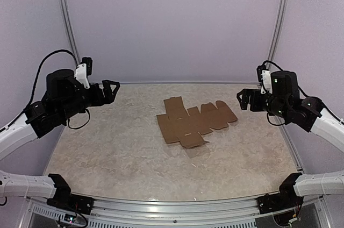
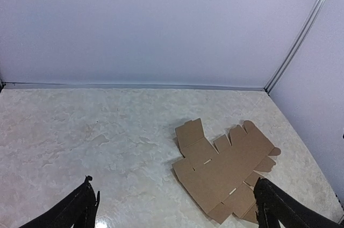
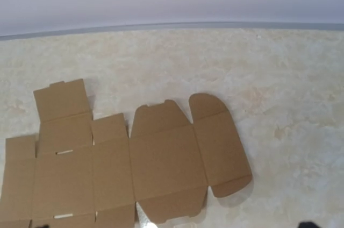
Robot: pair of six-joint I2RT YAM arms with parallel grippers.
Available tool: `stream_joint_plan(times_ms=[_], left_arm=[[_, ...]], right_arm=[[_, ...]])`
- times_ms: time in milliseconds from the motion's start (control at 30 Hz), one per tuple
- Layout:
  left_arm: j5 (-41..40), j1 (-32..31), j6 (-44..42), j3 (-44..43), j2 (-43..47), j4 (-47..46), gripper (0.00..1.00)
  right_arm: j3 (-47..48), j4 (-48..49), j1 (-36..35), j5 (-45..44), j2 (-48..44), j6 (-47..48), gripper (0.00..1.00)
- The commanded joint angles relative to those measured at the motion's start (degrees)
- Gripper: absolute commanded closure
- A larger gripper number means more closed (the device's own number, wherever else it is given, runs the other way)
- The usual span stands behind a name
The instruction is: Fold the paper box
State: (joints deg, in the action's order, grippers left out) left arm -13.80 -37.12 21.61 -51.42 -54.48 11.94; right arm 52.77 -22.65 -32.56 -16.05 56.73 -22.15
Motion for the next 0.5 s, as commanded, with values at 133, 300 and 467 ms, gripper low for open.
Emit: stream_joint_plan(times_ms=[133,300,467], left_arm=[[0.66,0.56,2.18,-1.16,-3.82,-4.62,0.01],[2.63,0.65,8.05,-0.47,-6.78,-4.68,0.01],[7.44,0.81,16.0,0.91,-10.68,-6.23,0.01]], right_arm=[[-1.46,-2.86,-0.75,0.47,-2.33,3.08,0.0],[-3.12,-1.95,-0.75,1.0,-4.67,5.05,0.0],[-3.86,-1.59,-0.75,2.59,-5.78,4.89,0.0]])
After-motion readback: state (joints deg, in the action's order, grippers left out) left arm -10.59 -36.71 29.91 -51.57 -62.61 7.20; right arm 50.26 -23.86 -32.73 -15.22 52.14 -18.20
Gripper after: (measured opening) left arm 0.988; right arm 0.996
